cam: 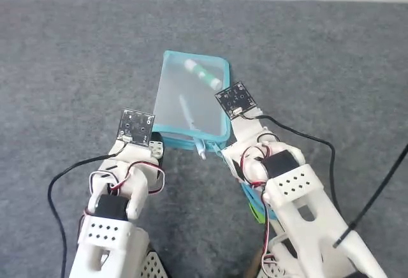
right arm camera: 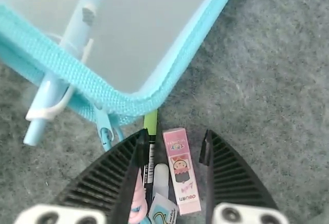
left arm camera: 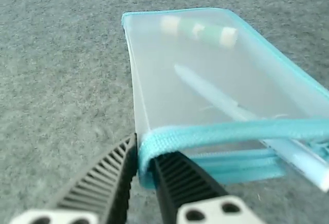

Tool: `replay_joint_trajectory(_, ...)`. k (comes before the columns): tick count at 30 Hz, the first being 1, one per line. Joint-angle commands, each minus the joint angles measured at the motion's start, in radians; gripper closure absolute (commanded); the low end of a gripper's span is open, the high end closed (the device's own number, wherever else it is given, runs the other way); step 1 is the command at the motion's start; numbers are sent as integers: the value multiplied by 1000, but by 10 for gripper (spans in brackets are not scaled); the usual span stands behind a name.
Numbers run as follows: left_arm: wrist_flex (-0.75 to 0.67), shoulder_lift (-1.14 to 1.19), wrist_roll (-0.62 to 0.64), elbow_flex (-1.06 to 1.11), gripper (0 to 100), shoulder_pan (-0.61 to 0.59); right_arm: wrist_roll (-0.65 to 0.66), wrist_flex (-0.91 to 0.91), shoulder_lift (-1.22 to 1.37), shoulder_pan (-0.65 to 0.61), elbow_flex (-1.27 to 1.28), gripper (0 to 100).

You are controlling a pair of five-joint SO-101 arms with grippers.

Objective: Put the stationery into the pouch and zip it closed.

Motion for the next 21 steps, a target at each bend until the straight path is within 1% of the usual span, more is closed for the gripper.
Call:
replay_joint_trajectory(1,-41,-25,6,-38,988,-2,-9,-18,-50,12,-6,822)
replay_joint_trajectory(21,-41,-25,6,-36,988,-11,-9,-18,-50,12,-6,822)
